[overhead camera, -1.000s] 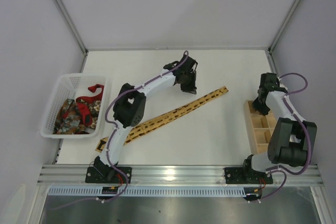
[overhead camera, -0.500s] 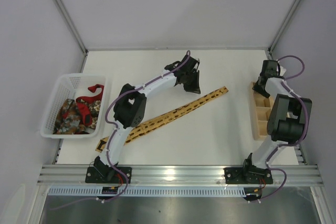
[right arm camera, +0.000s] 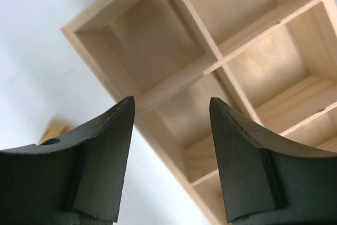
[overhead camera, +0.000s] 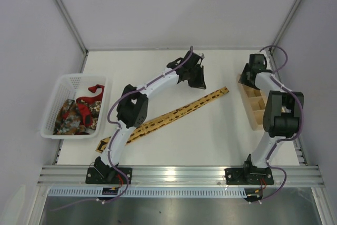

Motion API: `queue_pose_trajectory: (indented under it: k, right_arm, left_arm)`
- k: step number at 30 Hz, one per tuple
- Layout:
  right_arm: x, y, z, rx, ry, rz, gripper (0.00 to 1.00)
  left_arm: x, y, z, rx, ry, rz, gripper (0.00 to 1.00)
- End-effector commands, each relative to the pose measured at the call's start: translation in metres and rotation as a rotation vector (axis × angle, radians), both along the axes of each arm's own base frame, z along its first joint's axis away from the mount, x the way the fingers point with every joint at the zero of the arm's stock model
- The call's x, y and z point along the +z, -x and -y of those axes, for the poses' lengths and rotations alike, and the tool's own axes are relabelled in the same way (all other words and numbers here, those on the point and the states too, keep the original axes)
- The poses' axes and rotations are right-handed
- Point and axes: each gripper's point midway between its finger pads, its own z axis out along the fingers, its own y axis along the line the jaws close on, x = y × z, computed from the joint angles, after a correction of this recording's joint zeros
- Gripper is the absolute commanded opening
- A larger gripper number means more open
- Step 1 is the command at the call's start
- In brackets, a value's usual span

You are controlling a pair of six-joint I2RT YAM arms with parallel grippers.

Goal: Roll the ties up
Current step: Roll the tie

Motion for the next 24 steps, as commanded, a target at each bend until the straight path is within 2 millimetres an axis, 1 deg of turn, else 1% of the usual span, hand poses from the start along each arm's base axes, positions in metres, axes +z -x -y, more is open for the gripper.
queue_pose_trajectory:
  k: [1, 2, 3, 4, 5, 6, 7, 8, 9, 10, 11, 12, 13, 14, 15, 16, 17, 18, 19, 20, 21, 22, 23, 24]
  right_arm:
    - [0.021, 0.0, -0.07, 0.18, -0.108, 0.035, 0.64]
    - [0.014, -0.007, -0.094, 0.244, -0.137, 0.044, 0.64]
    - [0.017, -0.016, -0.113, 0.314, -0.19, 0.063, 0.64]
    - [0.014, -0.02, -0.117, 0.314, -0.188, 0.049, 0.64]
    - [-0.006, -0.015, -0.115, 0.271, -0.165, -0.038, 0.63]
    - [-0.008, -0.016, -0.091, 0.189, -0.068, -0.072, 0.64]
    - [-0.002, -0.026, -0.083, 0.166, -0.04, -0.071, 0.63]
    - [-0.007, -0.023, -0.065, 0.135, -0.031, -0.104, 0.64]
    - [-0.008, -0.025, -0.06, 0.134, -0.04, -0.103, 0.63]
    - [-0.003, -0.027, -0.061, 0.135, -0.055, -0.08, 0.63]
    - [-0.001, -0.027, -0.053, 0.121, -0.077, -0.041, 0.63]
    - [0.006, -0.028, -0.058, 0.138, -0.096, 0.002, 0.63]
    - [0.023, -0.031, -0.071, 0.192, -0.123, 0.061, 0.62]
    - [0.025, -0.034, -0.077, 0.217, -0.128, 0.089, 0.63]
    - [0.027, -0.035, -0.098, 0.275, -0.136, 0.096, 0.63]
    - [0.021, -0.037, -0.106, 0.299, -0.136, 0.081, 0.63]
    - [0.025, -0.042, -0.116, 0.324, -0.14, 0.087, 0.62]
    - [0.024, -0.044, -0.124, 0.347, -0.138, 0.079, 0.62]
    - [0.012, -0.045, -0.14, 0.375, -0.129, 0.045, 0.62]
    - [0.01, -0.045, -0.146, 0.382, -0.116, 0.031, 0.62]
    - [0.011, -0.049, -0.15, 0.386, -0.105, 0.035, 0.62]
    - [0.01, -0.051, -0.163, 0.413, -0.111, 0.038, 0.62]
    - [0.002, -0.053, -0.169, 0.427, -0.117, 0.031, 0.62]
    - [-0.002, -0.054, -0.175, 0.443, -0.139, 0.027, 0.62]
  left_arm:
    - [0.01, 0.001, 0.013, -0.016, 0.032, 0.027, 0.09]
    - [0.007, -0.001, 0.011, -0.004, 0.027, 0.028, 0.09]
    - [0.01, -0.002, 0.01, 0.006, 0.031, 0.035, 0.09]
    - [0.008, -0.001, 0.009, 0.01, 0.03, 0.033, 0.08]
    - [0.009, -0.001, 0.009, 0.012, 0.03, 0.034, 0.08]
    - [0.013, -0.002, 0.009, 0.016, 0.036, 0.039, 0.08]
    - [0.013, -0.001, 0.008, 0.012, 0.036, 0.034, 0.08]
    - [0.015, 0.0, 0.009, 0.007, 0.037, 0.037, 0.08]
    - [0.015, 0.0, 0.007, 0.008, 0.031, 0.035, 0.08]
    - [0.016, 0.003, 0.006, 0.006, 0.027, 0.038, 0.08]
    - [0.018, 0.002, 0.005, 0.009, 0.027, 0.042, 0.08]
    - [0.018, 0.003, 0.004, 0.012, 0.02, 0.047, 0.08]
    - [0.019, 0.001, 0.001, 0.018, 0.013, 0.055, 0.08]
    - [0.022, 0.001, 0.001, 0.018, 0.014, 0.059, 0.08]
    - [0.022, 0.0, -0.001, 0.028, 0.008, 0.063, 0.08]
    - [0.021, 0.001, -0.003, 0.033, -0.001, 0.059, 0.08]
    - [0.024, 0.002, -0.004, 0.038, 0.001, 0.06, 0.08]
    - [0.024, 0.003, -0.005, 0.04, 0.0, 0.055, 0.08]
    - [0.025, 0.003, -0.005, 0.041, 0.007, 0.06, 0.08]
    - [0.021, 0.006, -0.007, 0.041, 0.001, 0.049, 0.08]
    - [0.026, 0.008, -0.008, 0.039, 0.007, 0.056, 0.08]
    - [0.026, 0.009, -0.01, 0.042, 0.006, 0.054, 0.08]
    - [0.023, 0.011, -0.012, 0.042, -0.003, 0.051, 0.08]
    - [0.028, 0.013, -0.012, 0.038, 0.0, 0.059, 0.08]
